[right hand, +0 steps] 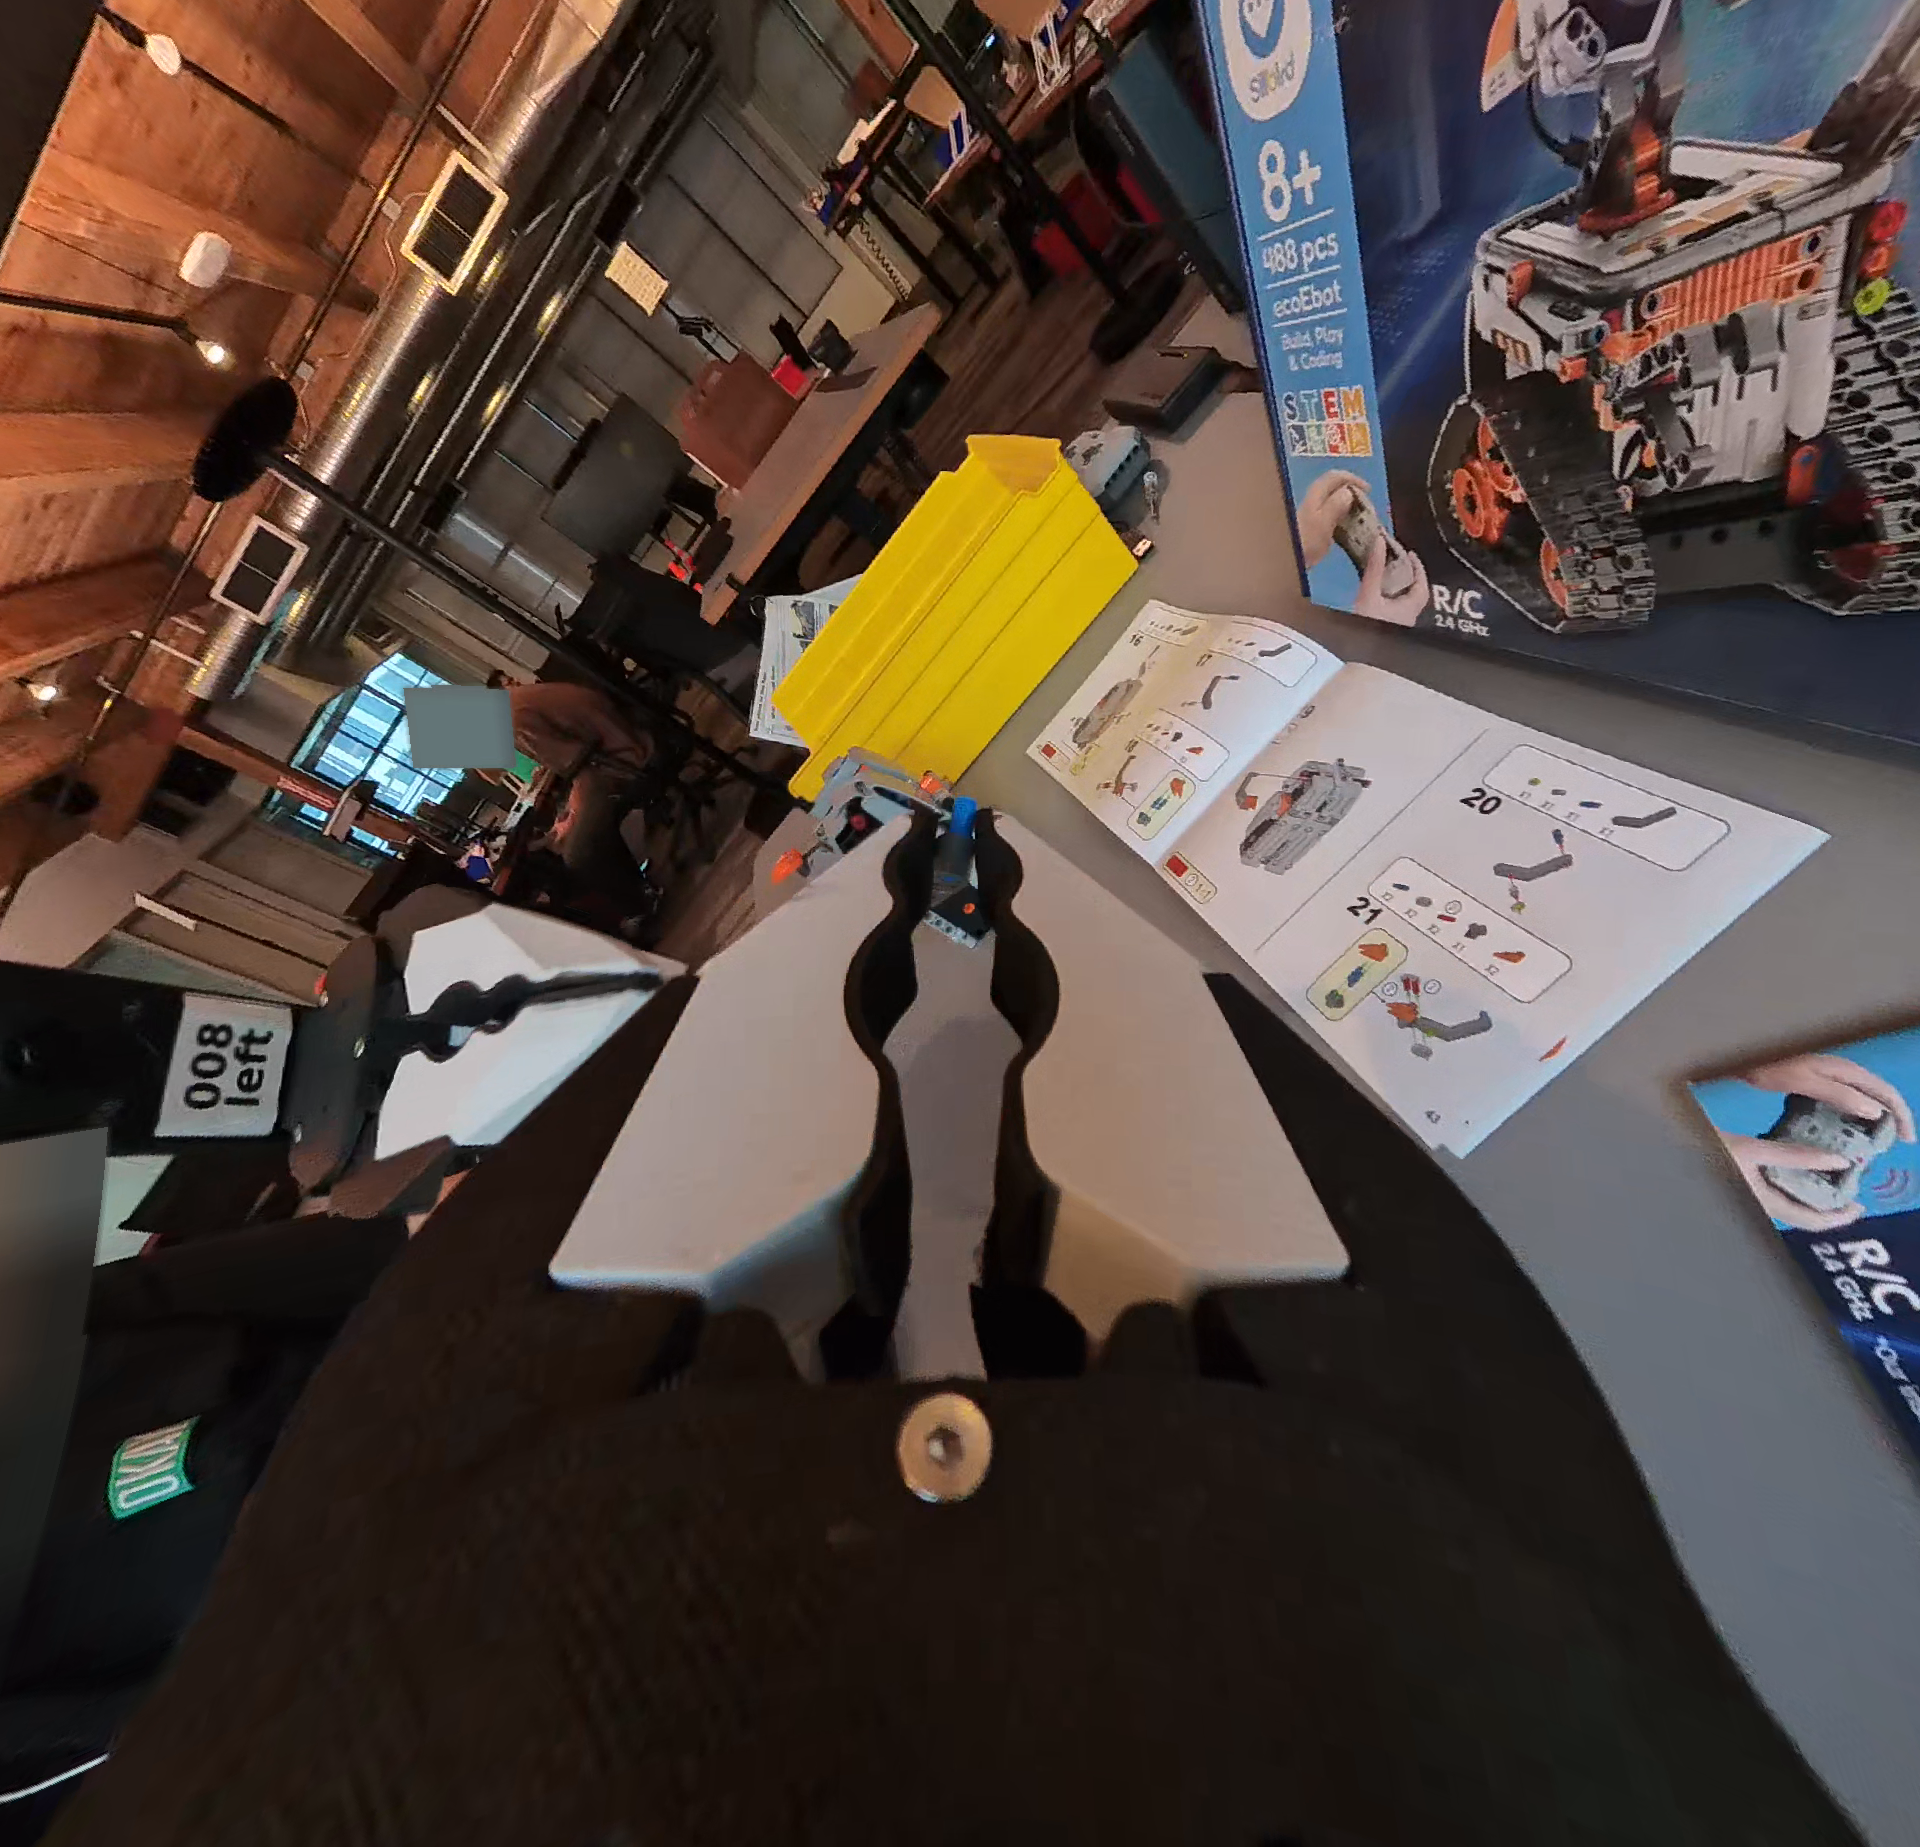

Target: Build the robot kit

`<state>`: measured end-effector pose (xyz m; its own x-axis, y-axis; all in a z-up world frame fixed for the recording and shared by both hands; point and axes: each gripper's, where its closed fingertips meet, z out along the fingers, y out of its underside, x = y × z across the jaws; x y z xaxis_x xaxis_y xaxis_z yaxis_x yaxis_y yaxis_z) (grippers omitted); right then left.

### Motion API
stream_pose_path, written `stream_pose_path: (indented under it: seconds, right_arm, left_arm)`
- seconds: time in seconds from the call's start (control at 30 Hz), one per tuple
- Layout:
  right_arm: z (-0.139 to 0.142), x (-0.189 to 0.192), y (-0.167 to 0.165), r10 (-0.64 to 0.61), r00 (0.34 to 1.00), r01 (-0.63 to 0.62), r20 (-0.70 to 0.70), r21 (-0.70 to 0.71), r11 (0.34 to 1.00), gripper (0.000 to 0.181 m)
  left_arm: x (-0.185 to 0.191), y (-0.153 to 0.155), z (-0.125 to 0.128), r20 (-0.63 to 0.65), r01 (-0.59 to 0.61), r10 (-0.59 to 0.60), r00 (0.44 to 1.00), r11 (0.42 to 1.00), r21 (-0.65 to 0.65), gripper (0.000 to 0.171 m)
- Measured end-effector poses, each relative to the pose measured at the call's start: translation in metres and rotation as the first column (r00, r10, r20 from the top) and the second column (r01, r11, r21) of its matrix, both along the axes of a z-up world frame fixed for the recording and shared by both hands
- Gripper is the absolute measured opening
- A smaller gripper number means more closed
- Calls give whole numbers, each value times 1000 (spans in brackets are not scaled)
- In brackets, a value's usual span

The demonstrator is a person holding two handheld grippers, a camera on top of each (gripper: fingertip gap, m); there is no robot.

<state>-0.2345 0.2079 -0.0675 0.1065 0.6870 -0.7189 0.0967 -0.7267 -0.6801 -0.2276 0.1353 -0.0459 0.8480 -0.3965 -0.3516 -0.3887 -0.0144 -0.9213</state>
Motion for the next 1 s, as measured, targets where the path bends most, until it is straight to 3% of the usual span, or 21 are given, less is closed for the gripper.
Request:
stream_pose_path:
  seconds: [0.23, 0.43, 0.77, 1.0]
  right_arm:
    - [7, 13, -5, 15, 999, -17, -48, -41, 999, 7]
    - [7, 17, -9, 28, 997, -33, -77, -70, 997, 7]
    - [-16, 25, -10, 40, 994, -57, -102, -165, 985, 7]
    - [-18, 26, -14, 76, 987, -106, -145, -209, 972, 7]
  left_arm:
    - [9, 13, -8, 6, -20, 20, 1000, 1000, -16, 0]
    - [14, 7, -9, 31, 10, -9, 999, 999, -30, 0]
    - [17, -8, -49, 155, 100, -81, 985, 988, -119, 0]
    - [10, -15, -56, 209, 146, -118, 971, 982, -124, 6]
